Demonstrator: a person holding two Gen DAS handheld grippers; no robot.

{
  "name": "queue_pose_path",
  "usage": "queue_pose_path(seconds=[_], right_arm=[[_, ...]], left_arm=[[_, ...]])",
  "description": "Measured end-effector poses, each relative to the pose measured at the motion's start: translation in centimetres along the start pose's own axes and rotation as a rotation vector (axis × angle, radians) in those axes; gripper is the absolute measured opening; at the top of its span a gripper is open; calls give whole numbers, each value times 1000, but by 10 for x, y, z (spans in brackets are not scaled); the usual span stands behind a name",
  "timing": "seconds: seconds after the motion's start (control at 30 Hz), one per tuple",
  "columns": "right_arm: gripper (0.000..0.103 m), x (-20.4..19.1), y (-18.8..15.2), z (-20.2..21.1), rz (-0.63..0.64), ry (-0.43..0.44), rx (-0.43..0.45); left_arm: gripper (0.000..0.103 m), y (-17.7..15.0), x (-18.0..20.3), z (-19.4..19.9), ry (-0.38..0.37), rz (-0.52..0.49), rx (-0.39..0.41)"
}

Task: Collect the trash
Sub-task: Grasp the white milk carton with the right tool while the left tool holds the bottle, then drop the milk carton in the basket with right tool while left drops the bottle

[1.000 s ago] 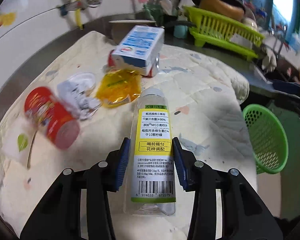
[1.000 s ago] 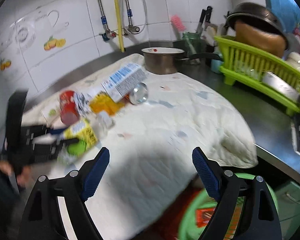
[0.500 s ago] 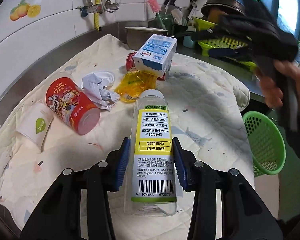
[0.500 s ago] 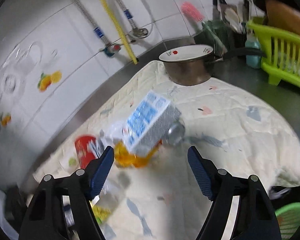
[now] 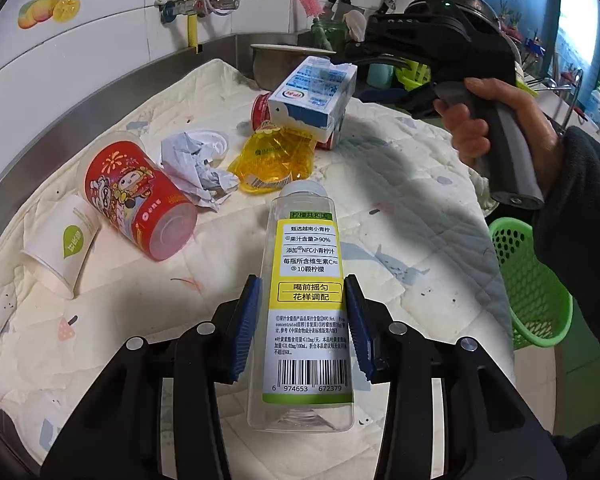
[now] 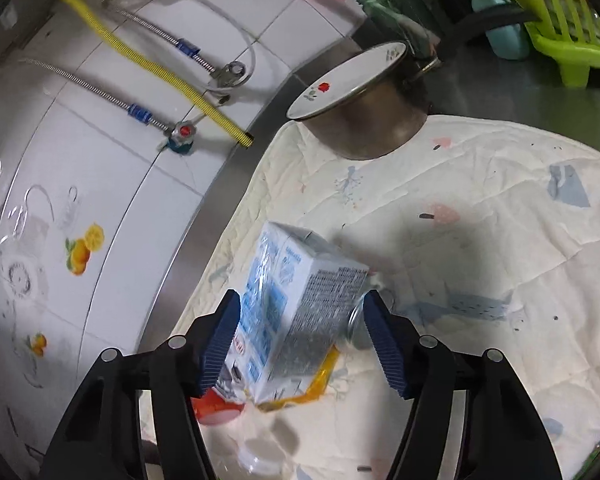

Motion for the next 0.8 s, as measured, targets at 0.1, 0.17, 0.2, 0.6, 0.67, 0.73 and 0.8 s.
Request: queue_pose_path(seconds=[0.1,0.17,0.2,0.6,0.67,0.73,0.8], right_arm=[[62,7,1,-10,-27,6,-11],[62,10,1,-14,-50,29,-5],[62,13,2,-16,-64,27,2],[49,7,8,-13,-91,147,68],[48,0,7,-3,-77,157,80],[48,-8,4,11,-49,145,89],[46,-15,1,26,-19,132,99]], left_arm=[[42,-1,-3,-2,5,7,-6],[42,-2,-5,-2,9,11,-8],[42,-2,-6,-2,11,13,-9],[42,-4,-10,-3,25,31,-14],[42,-4,-10,-3,28,40,-13],[42,-3,-9,-1,26,49,-10],[42,-3,-6,4,18,49,-1]])
Point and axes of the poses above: each gripper's, at about its wrist camera, not at the fingertips, and z roughly against the way its jaws point, x to its right, y to its top, the point moved 7 cm from there along -z, roughly the way its jaws point, and after that the axes turned 15 degrees about z, right-handed, at the moved point
